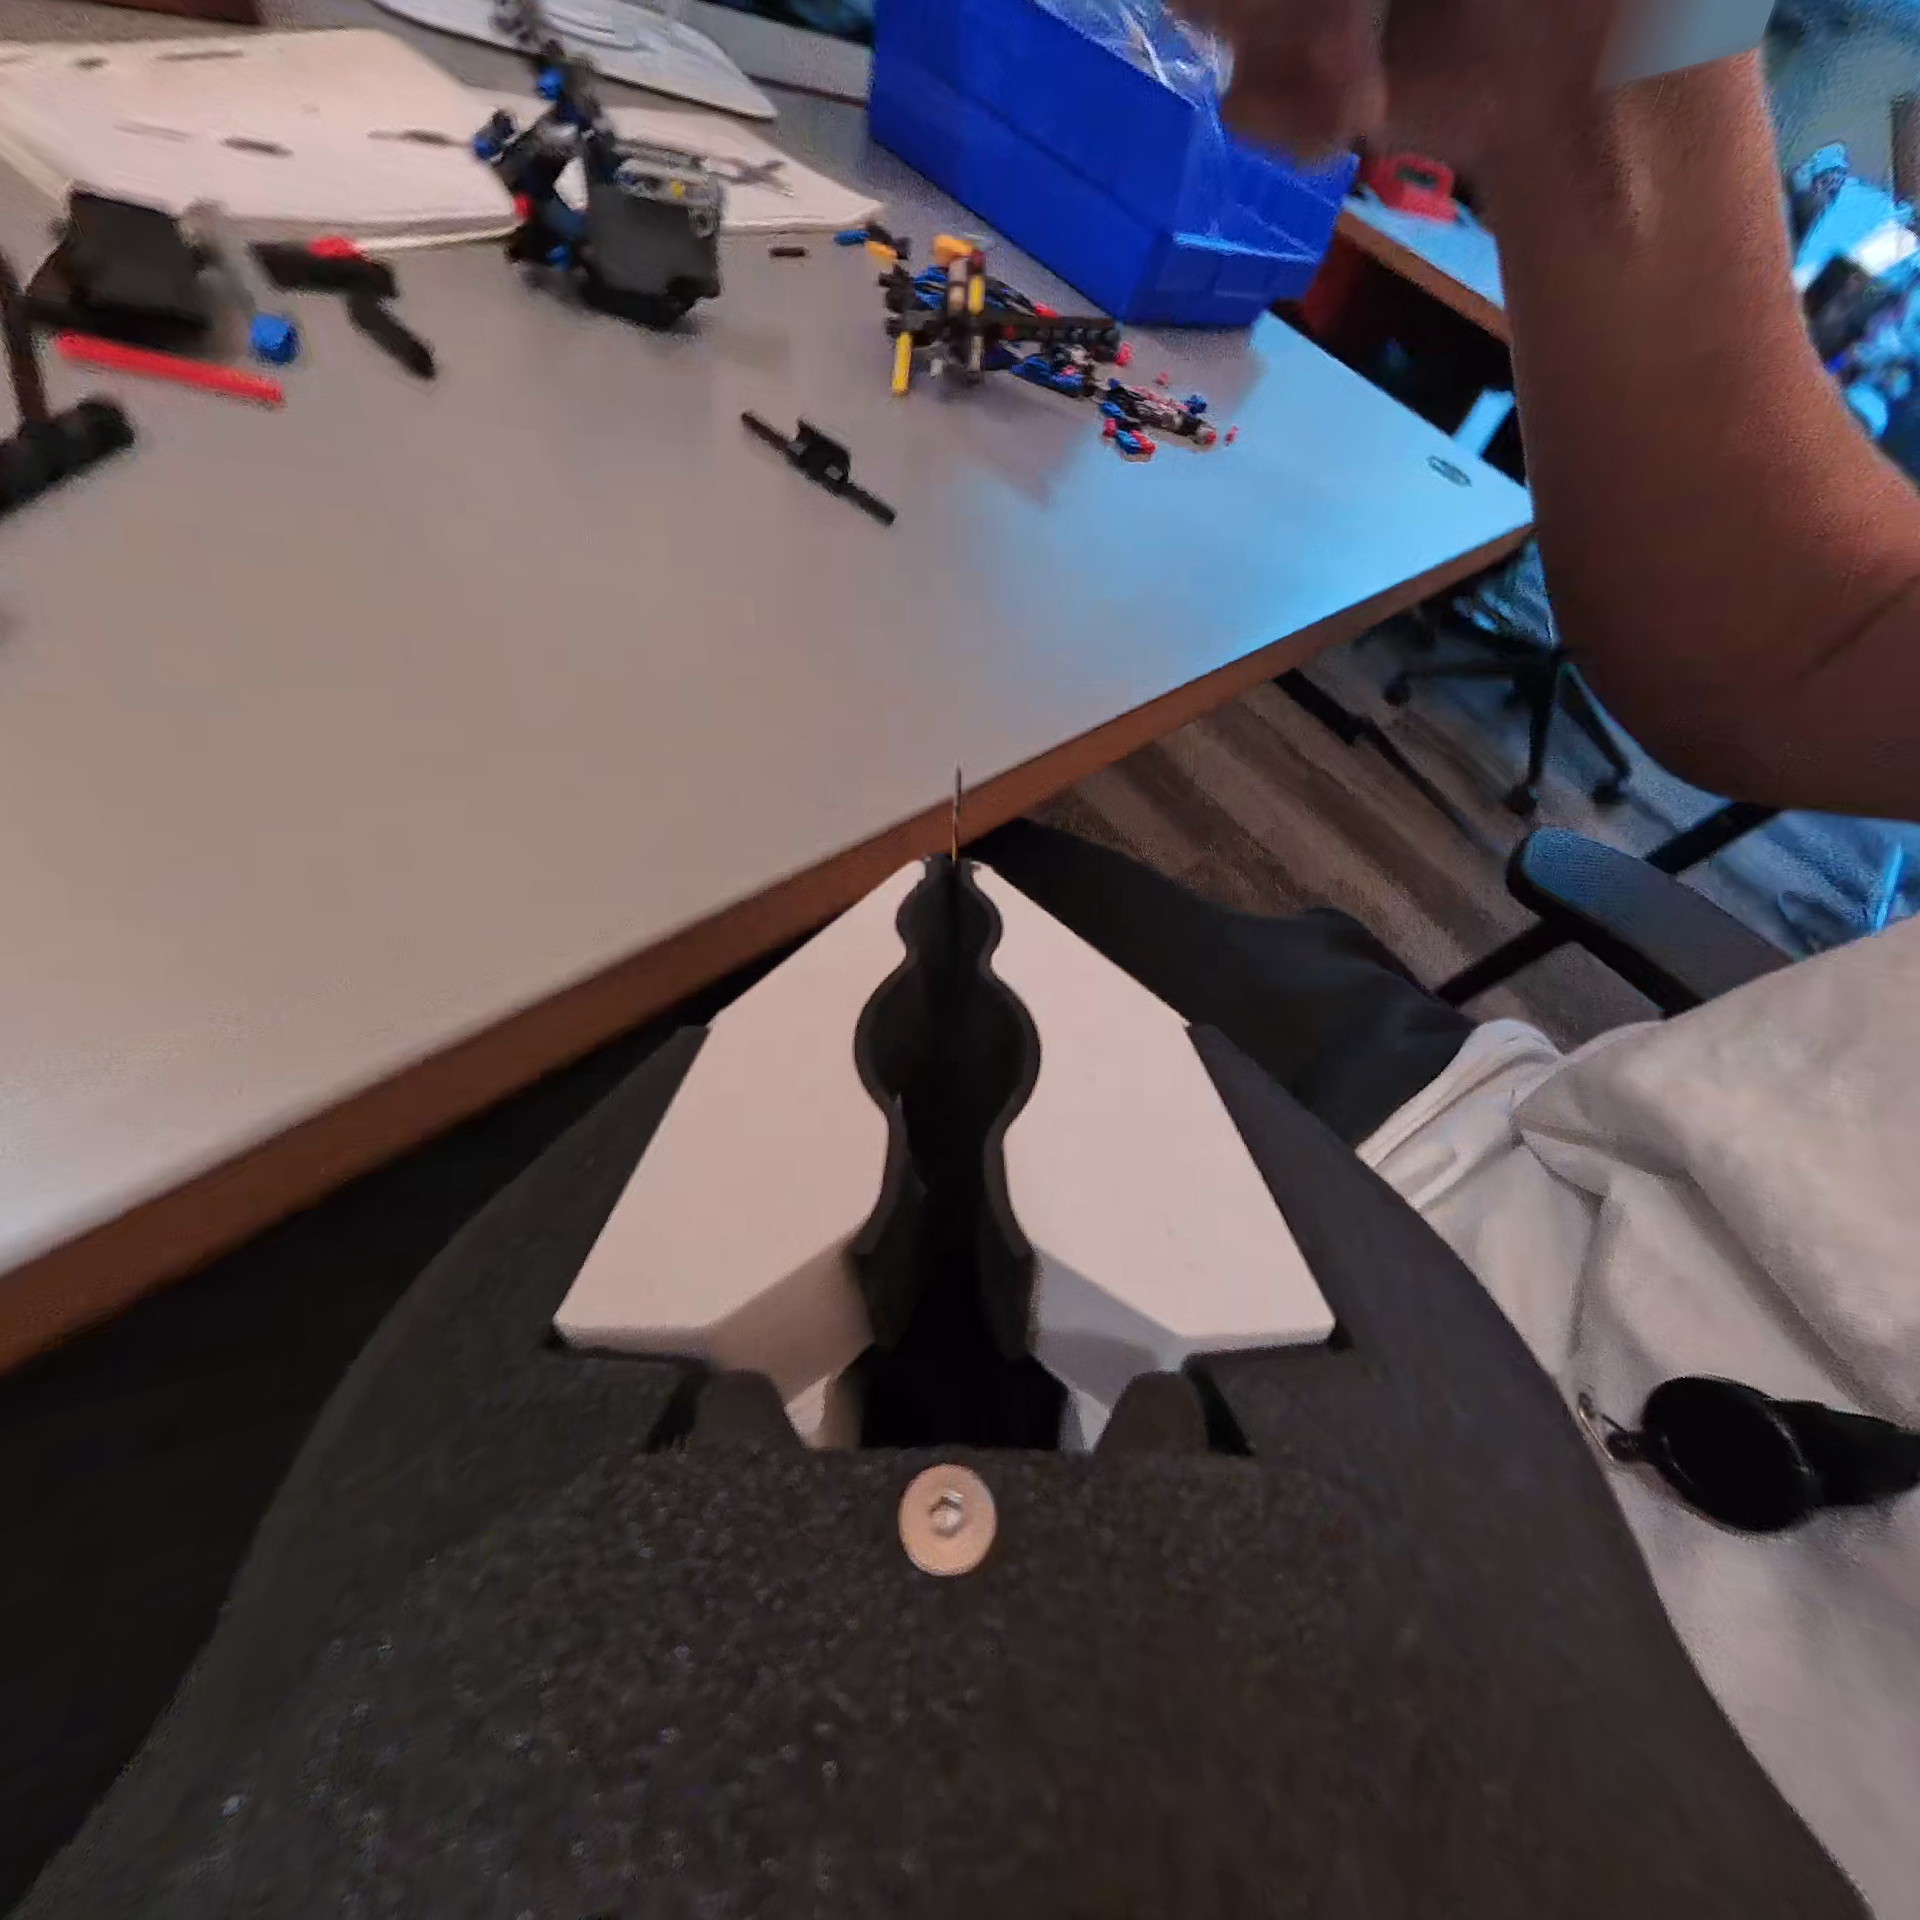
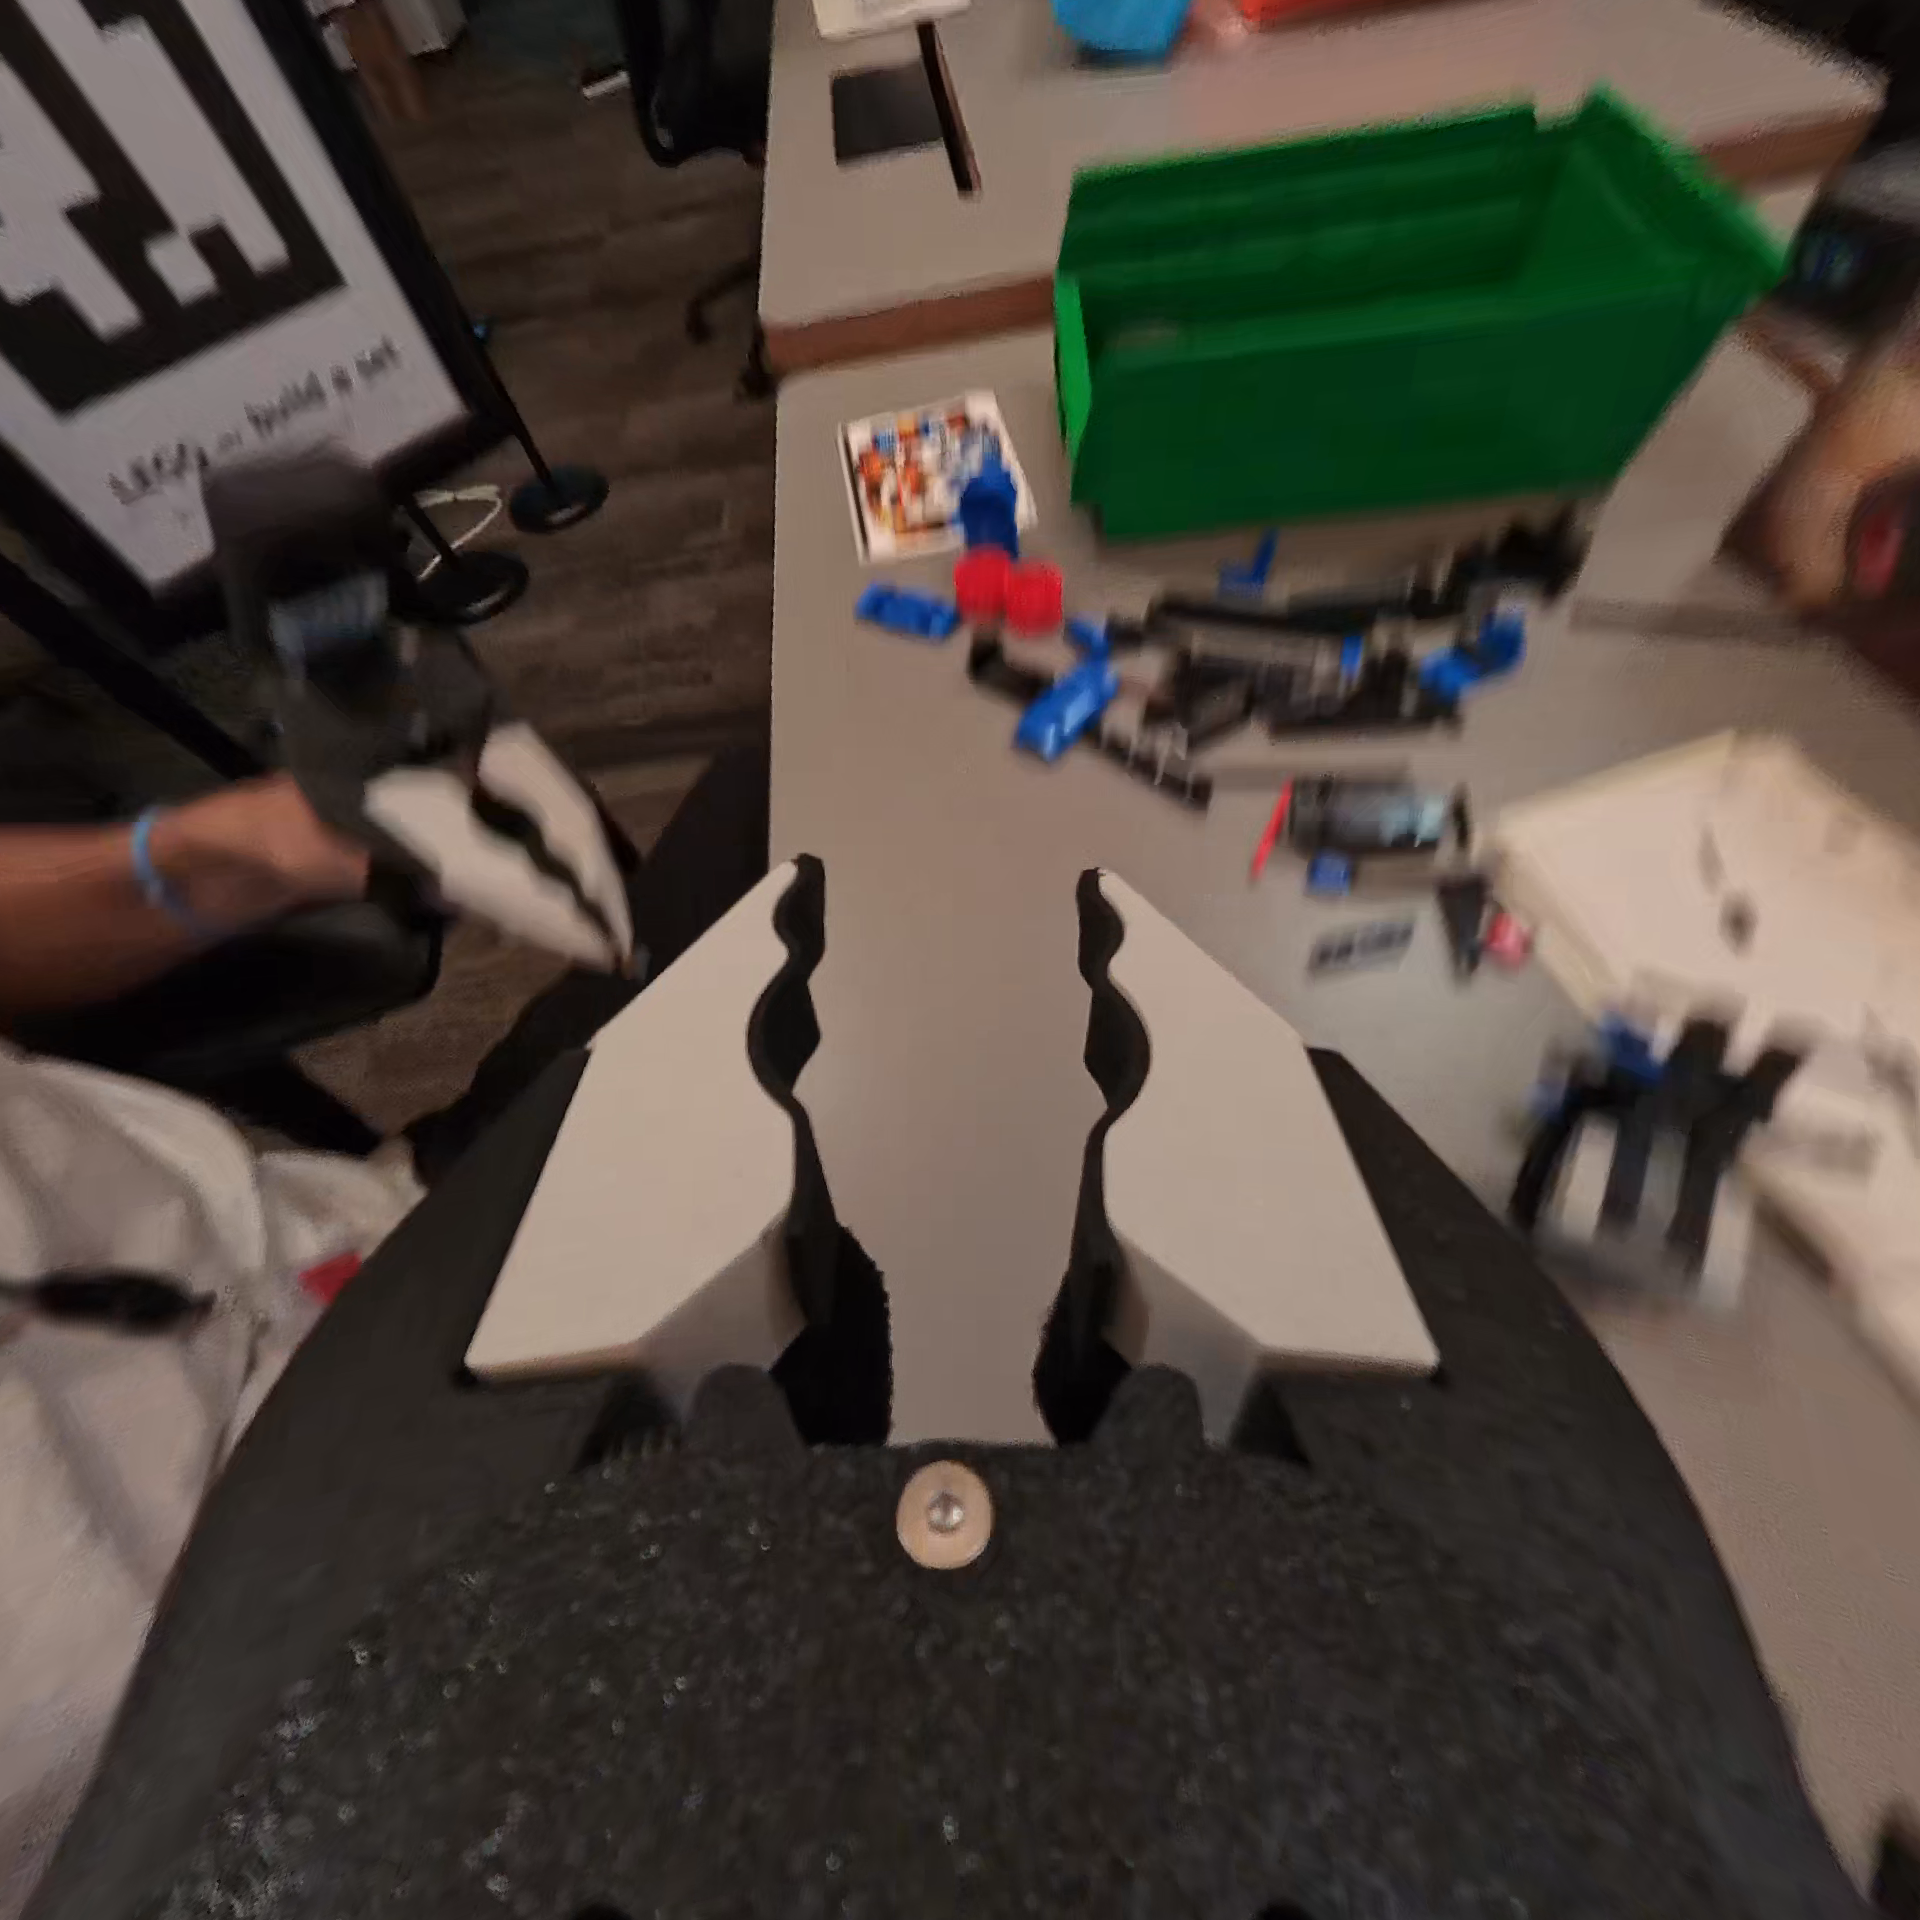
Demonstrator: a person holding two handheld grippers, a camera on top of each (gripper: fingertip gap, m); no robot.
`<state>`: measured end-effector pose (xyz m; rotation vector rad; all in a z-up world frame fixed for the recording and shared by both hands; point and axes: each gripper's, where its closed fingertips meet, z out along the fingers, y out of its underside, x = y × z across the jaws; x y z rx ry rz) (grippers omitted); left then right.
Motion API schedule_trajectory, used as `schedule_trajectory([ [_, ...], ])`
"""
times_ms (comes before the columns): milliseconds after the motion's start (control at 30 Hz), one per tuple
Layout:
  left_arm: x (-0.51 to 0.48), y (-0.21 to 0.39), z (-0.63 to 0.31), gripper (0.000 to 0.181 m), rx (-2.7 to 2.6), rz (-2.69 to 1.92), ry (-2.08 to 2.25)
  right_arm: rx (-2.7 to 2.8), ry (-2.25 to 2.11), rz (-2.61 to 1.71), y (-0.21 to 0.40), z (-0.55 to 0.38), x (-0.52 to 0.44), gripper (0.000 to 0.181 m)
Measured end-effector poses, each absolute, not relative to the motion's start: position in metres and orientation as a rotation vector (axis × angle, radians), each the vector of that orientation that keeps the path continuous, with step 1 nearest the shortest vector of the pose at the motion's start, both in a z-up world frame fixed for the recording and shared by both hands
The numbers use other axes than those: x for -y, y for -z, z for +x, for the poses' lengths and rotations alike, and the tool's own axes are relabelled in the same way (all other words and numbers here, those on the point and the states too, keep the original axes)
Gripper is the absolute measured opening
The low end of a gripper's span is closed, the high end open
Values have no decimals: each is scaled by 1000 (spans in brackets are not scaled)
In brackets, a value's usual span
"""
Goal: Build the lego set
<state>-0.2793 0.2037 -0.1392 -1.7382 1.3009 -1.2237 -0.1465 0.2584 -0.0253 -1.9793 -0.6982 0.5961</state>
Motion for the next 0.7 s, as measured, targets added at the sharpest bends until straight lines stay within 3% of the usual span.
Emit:
schedule_trajectory([
  [133, -209, 115, -229, 0, -1566, -1751, 1206, 679, -730, -1997, 84, -126, -177, 50],
  [267, -207, 119, -175, 0, -1778, -1767, 1176, 677, -837, -1969, 105, -121, -166, 46],
  [700, -200, 114, -118, 0, -1885, -1667, 1116, 941, -929, -1837, 99, -102, -195, 17],
])
